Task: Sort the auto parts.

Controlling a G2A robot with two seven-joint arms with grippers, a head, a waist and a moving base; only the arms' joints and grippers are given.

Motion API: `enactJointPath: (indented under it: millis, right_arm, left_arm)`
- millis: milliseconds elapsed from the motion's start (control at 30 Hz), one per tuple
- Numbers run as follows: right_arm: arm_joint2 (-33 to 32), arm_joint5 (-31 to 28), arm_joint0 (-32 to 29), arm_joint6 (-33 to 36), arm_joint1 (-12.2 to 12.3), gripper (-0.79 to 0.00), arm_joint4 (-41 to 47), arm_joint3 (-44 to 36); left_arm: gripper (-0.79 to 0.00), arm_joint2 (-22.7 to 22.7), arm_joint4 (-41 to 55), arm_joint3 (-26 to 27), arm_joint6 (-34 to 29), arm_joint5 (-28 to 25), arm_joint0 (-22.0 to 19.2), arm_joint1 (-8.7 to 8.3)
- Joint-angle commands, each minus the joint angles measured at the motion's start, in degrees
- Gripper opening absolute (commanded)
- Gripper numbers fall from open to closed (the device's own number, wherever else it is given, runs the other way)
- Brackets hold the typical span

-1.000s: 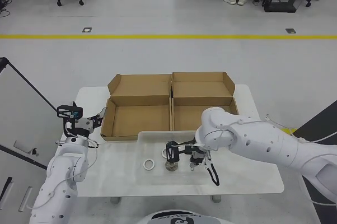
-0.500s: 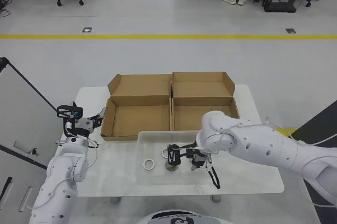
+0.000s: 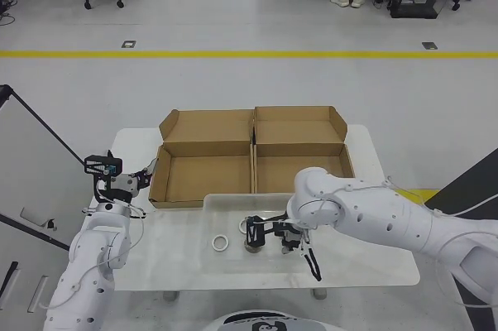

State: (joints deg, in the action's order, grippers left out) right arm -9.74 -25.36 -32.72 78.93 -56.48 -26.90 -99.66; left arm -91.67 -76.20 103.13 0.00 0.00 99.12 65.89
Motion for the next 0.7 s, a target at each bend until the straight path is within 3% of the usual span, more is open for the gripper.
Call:
enactJointPath:
  millis: [0,667]
  right_arm:
    - [0.0,0.1,-0.2,0.1,-0.1,-0.446,-0.1,0.2]
    - [0.0,0.8,-1.5,0.9,-0.9,-0.483,-0.4,1.8]
  left_arm:
    - [0.0,0.0,0.0,0.0,0.0,0.0,0.0,0.0]
    - [0.0,0.0,0.0,0.0,0.0,0.0,0.0,0.0]
